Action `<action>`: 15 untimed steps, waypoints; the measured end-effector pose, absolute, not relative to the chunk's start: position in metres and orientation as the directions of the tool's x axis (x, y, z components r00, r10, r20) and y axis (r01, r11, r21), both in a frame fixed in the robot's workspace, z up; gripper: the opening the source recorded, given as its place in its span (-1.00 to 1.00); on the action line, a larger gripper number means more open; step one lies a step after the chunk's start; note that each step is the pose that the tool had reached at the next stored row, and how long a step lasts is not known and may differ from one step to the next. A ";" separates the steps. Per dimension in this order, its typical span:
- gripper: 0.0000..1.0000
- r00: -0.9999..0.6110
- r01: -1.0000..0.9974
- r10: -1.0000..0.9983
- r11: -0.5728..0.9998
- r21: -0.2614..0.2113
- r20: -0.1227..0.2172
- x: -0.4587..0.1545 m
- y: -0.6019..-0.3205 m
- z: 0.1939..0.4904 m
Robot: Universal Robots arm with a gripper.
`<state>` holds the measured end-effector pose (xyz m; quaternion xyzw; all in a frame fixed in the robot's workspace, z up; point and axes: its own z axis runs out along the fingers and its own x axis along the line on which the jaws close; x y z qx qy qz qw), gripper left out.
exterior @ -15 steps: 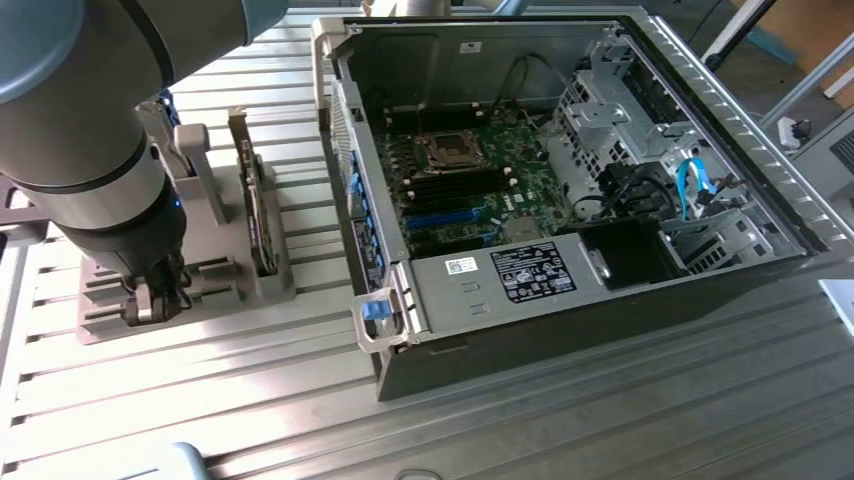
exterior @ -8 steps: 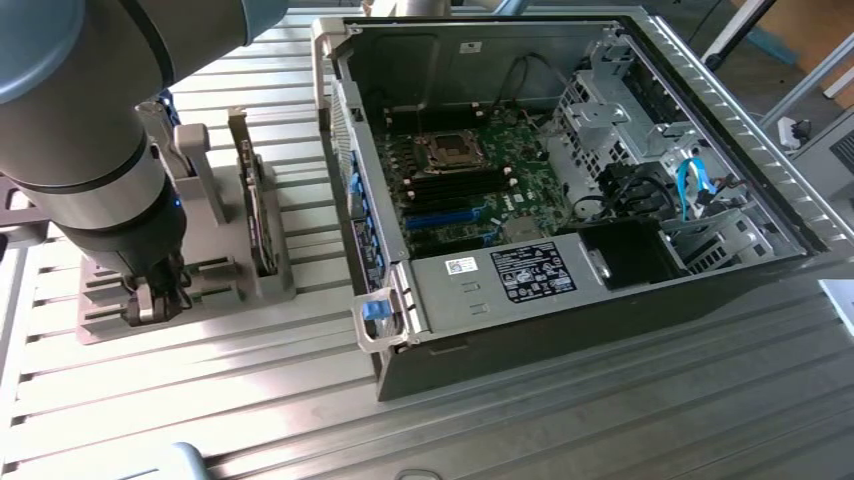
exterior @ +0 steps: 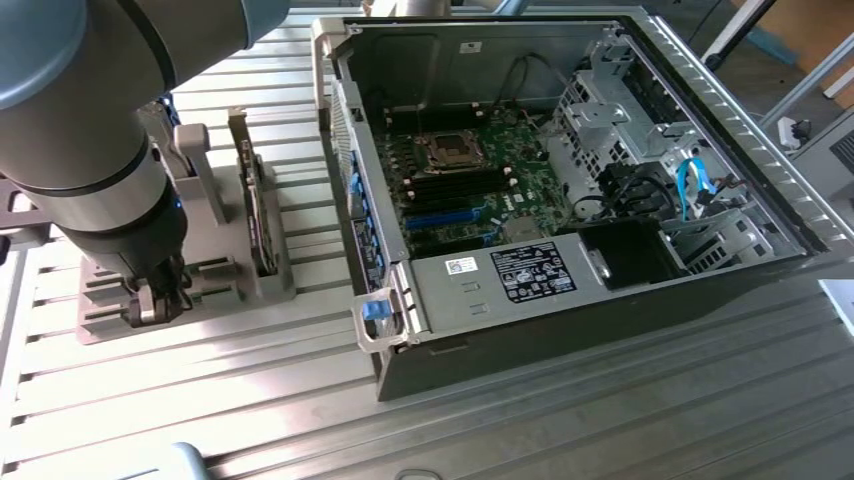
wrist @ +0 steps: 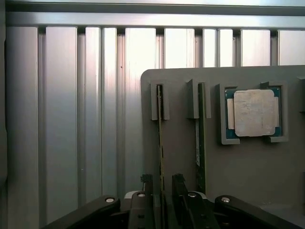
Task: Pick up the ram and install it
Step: 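Pick up the ram and move it above insertion slot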
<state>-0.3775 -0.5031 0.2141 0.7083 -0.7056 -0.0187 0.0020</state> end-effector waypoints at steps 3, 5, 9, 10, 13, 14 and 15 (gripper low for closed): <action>-0.40 0.003 -1.000 -1.000 -0.004 0.029 -0.024 -0.377 -0.503 0.213; -0.40 0.003 -1.000 -1.000 -0.004 0.029 -0.024 -0.377 -0.503 0.212; -0.40 0.003 -1.000 -1.000 -0.004 0.029 -0.024 -0.377 -0.503 0.212; -0.40 0.003 -1.000 -1.000 -0.004 0.029 -0.024 -0.377 -0.503 0.212; -0.43 0.003 -1.000 -1.000 -0.004 0.029 -0.024 -0.377 -0.503 0.212; -0.43 0.003 -1.000 -1.000 -0.004 0.029 -0.024 -0.377 -0.503 0.212; -0.57 0.003 -1.000 -1.000 -0.004 0.029 -0.024 -0.377 -0.503 0.212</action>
